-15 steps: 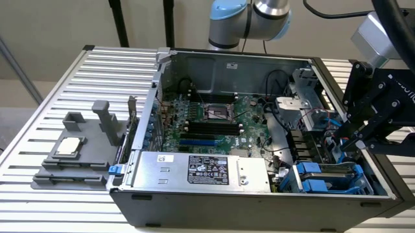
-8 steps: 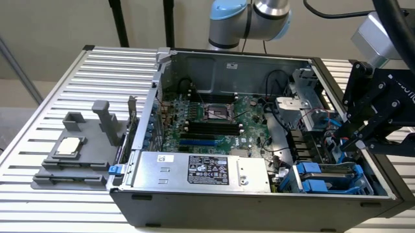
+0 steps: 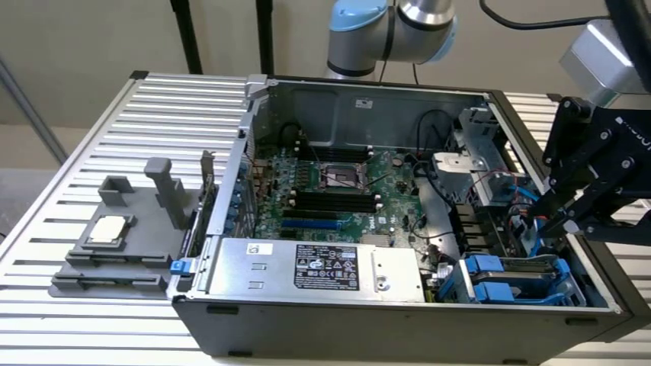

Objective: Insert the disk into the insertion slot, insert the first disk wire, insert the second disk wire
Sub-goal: 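Insert the first disk wire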

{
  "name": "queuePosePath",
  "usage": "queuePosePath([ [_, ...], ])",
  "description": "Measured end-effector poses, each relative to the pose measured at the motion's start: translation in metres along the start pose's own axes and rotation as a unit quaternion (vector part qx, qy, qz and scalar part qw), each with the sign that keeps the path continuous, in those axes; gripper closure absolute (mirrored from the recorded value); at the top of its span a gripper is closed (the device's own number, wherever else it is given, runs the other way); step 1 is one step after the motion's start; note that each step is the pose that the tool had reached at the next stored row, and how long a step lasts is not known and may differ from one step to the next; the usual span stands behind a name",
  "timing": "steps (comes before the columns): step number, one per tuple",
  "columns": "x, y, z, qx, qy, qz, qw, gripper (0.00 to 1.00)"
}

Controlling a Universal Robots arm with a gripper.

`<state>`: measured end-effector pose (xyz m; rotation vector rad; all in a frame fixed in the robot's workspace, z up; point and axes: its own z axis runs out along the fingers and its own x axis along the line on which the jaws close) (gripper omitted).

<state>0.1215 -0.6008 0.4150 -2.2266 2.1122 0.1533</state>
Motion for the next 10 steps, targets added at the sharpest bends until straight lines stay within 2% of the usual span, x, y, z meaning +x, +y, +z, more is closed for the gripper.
queuePosePath([
  [6,-0.001,-0.0272,0.0009,-0.0001,-0.0002,0.000,1.0000,0.70],
  [10,-0.007,-0.0457,0.0066,-0.0001,-0.0001,0.000,1.0000,0.70],
])
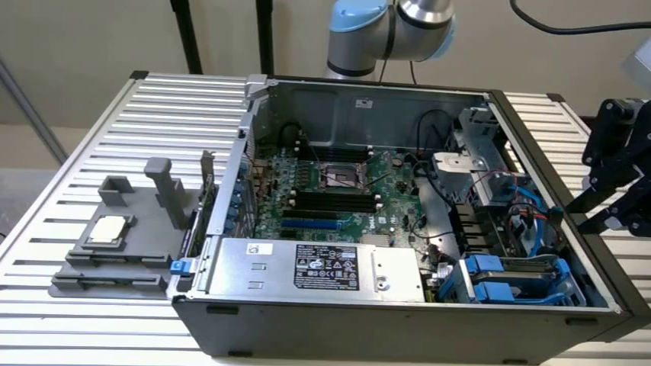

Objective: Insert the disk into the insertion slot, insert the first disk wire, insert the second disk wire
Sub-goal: 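Insert the first disk wire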

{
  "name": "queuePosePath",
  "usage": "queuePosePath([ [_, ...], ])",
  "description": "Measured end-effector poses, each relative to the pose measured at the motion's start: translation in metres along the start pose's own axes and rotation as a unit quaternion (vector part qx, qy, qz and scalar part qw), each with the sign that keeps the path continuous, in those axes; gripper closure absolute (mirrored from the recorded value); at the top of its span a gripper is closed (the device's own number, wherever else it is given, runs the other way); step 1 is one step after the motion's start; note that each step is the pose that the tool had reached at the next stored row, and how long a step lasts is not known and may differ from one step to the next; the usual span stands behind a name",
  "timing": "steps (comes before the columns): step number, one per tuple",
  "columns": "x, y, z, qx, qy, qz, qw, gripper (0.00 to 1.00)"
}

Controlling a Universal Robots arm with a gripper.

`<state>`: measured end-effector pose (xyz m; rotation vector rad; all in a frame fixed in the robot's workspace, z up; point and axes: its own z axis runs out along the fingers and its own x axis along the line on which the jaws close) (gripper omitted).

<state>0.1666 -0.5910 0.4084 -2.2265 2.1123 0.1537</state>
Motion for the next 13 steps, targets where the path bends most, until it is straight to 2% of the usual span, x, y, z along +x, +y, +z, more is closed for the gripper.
queuePosePath([
  [3,-0.007,-0.0103,0.0064,-0.0001,-0.0001,0.000,1.0000,0.70],
  [8,-0.014,-0.0110,0.0162,-0.0003,0.0001,-0.002,1.0000,0.70],
  [13,-0.013,-0.0111,0.0236,-0.0009,0.0025,-0.007,1.0000,0.70],
])
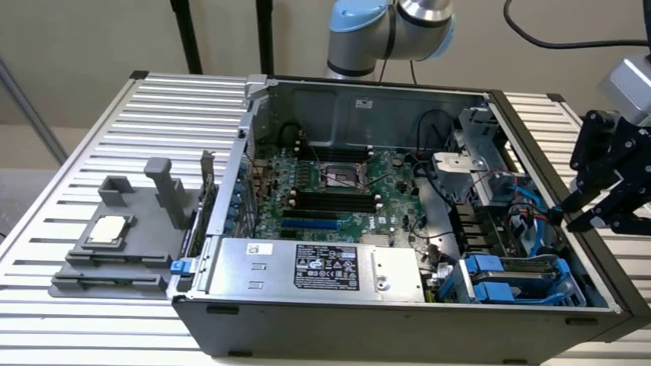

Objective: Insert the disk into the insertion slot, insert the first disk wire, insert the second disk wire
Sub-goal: 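Insert the first disk wire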

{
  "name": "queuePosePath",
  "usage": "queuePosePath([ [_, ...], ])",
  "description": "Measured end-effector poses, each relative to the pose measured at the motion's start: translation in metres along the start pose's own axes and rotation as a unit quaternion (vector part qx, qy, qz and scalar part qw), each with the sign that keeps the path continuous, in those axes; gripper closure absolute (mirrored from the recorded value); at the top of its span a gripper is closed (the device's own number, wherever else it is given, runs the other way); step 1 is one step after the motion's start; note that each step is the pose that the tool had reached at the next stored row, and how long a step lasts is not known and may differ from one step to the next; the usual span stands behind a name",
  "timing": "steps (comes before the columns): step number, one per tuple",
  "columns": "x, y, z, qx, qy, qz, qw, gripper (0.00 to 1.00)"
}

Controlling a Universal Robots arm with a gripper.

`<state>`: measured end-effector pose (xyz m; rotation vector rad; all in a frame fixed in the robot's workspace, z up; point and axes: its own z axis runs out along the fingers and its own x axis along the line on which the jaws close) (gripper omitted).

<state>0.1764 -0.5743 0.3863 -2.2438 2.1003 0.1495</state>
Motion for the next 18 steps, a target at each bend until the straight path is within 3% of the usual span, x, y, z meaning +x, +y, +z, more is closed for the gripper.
queuePosePath([
  [12,0.000,0.0154,0.0169,-0.0025,0.0039,-0.019,0.9998,0.70],
  [18,-0.006,0.0160,0.0282,-0.0035,0.0057,-0.028,0.9996,0.70],
])
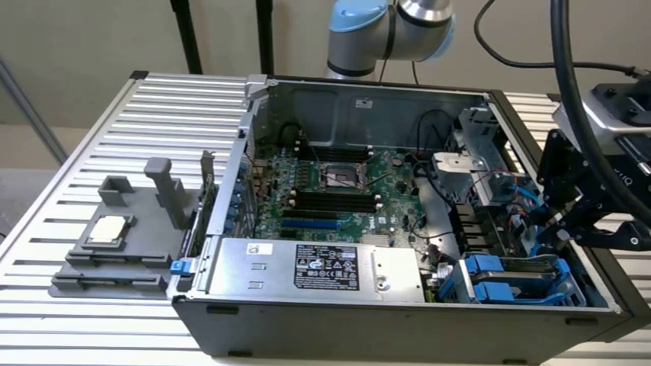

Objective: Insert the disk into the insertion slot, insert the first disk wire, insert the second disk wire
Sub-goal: 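Insert the first disk wire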

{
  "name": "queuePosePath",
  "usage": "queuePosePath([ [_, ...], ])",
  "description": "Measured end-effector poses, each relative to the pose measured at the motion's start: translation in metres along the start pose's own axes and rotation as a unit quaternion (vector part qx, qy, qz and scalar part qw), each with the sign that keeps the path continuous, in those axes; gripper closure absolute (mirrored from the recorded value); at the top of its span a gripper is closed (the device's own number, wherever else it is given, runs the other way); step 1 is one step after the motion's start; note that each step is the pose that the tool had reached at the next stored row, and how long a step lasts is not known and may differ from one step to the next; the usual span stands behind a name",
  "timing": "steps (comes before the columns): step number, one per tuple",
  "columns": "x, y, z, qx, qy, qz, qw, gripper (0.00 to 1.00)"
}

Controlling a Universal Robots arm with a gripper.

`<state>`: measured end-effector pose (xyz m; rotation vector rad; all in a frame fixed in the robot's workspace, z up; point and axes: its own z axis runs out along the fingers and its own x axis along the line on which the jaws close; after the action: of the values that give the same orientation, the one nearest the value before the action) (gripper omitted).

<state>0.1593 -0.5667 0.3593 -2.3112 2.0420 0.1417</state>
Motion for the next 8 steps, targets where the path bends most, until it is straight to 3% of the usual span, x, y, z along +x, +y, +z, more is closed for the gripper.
queuePosePath([
  [4,-0.0032,-0.0003,0.0033,-0.0008,0.0017,-0.005,1.0000,0.69],
  [8,-0.0038,0.0037,0.0035,-0.0018,0.0020,-0.014,0.9999,0.50],
])
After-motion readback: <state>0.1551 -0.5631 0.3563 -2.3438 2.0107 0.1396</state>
